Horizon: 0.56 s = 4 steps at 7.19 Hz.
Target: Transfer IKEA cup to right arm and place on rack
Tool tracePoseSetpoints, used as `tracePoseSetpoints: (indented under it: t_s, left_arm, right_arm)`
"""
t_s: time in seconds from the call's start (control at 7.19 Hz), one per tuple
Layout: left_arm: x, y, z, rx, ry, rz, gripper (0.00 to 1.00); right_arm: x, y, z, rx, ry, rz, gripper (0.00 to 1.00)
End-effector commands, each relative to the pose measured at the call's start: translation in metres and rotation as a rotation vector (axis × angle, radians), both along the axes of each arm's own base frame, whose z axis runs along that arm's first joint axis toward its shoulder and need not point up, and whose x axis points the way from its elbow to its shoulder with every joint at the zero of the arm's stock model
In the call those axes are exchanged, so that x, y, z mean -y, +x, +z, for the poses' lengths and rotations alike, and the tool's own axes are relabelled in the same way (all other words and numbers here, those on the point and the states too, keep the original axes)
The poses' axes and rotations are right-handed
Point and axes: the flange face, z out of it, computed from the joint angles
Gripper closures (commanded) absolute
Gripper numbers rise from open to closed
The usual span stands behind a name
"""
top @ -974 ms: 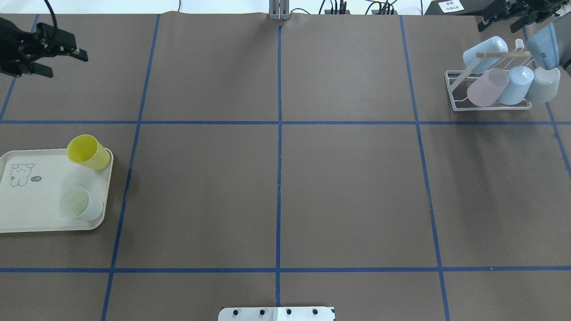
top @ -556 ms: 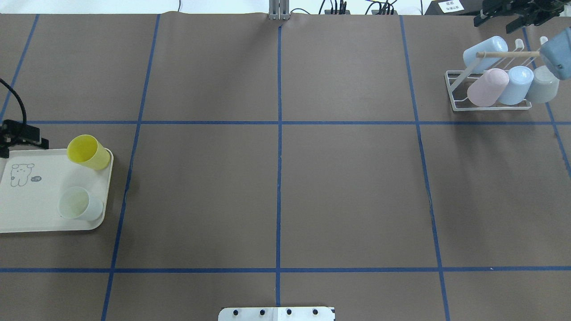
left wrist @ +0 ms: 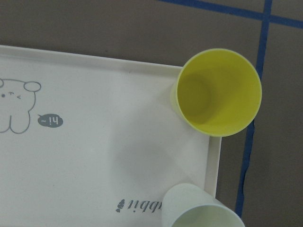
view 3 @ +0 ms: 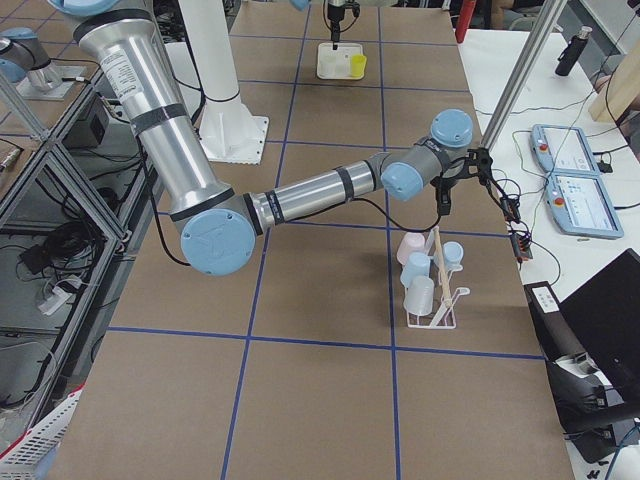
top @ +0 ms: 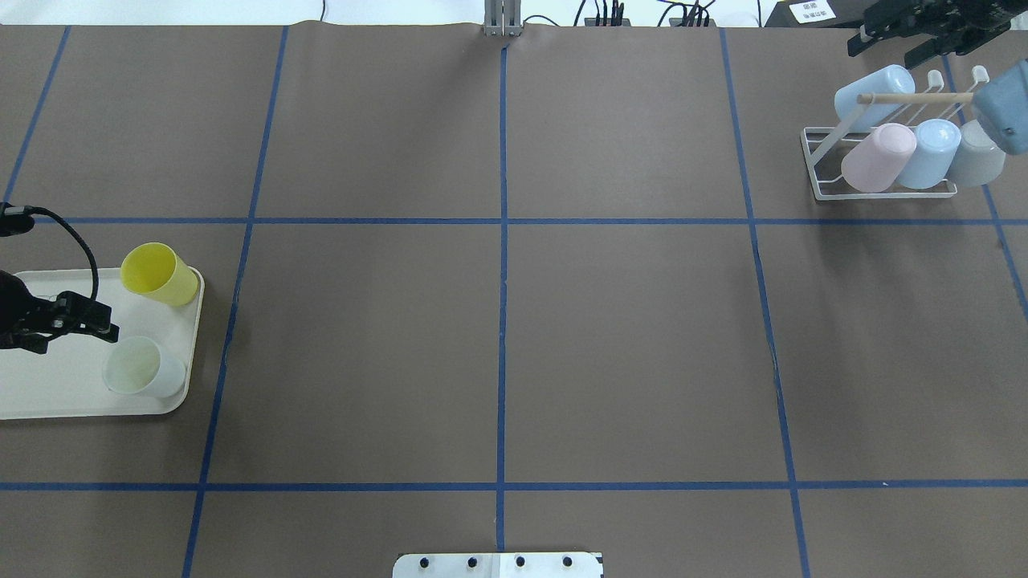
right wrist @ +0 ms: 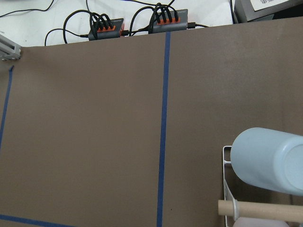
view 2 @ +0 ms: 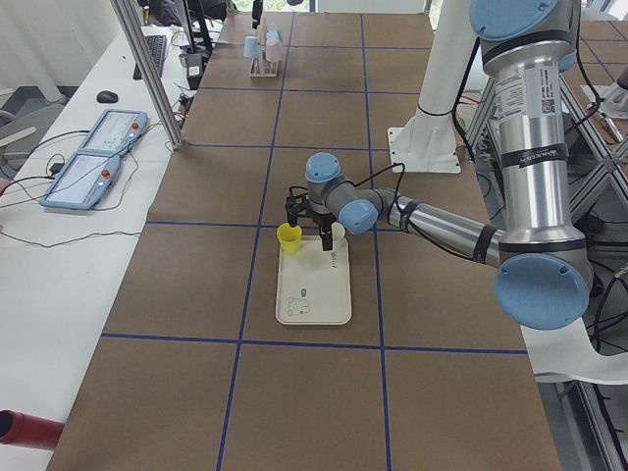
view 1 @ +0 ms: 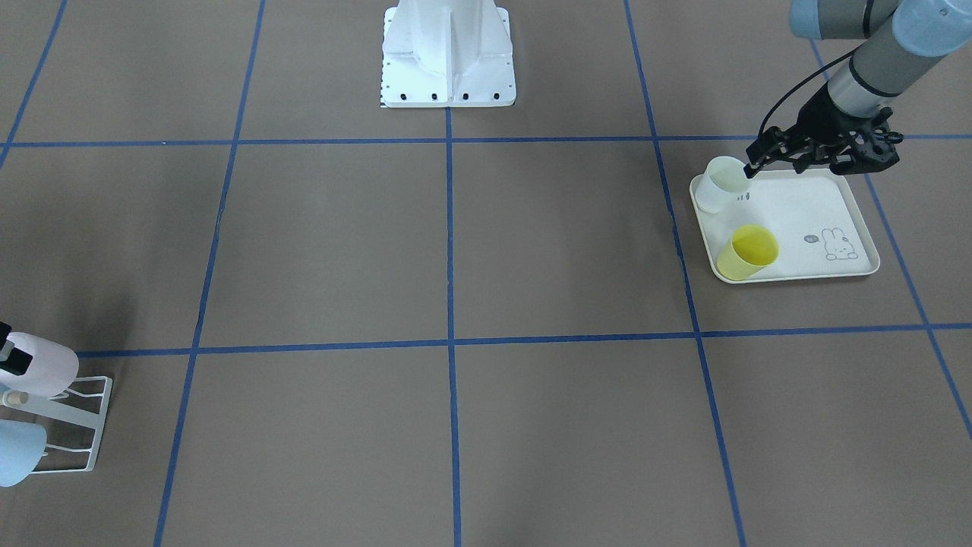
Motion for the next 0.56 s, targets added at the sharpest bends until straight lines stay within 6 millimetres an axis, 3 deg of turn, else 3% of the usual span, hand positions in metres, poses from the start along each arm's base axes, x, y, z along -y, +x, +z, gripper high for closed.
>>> tracePoseSetpoints:
  t_s: [0.0, 0.14, 0.28, 0.42]
  left_arm:
    - [-0.0077, 0.0186, 0.0081, 0.021, -0.002, 0.035, 0.21]
    - [-0.0076, 0.0188, 0.0087, 0.021, -0.003, 0.034, 0.49]
    - [-0.0072, 0.0201, 0.0120, 0.025, -0.007, 0.036, 0.65]
    - [-0.0086, 0.0251, 0.0181, 0.032, -0.014, 0.047, 0.66]
  right_arm:
    - [-0.0011, -0.0039, 0.0020, -0.001, -0.003, -0.006, 0.00]
    - [-0.0016, -0.0048, 0.0011, 0.000, -0.001, -0.008, 0.01]
    - [-0.0019, -0.0069, 0.0013, 0.000, -0.002, -0.011, 0.01]
    - [-0.0016, -0.0069, 0.0021, -0.002, -0.003, -0.010, 0.01]
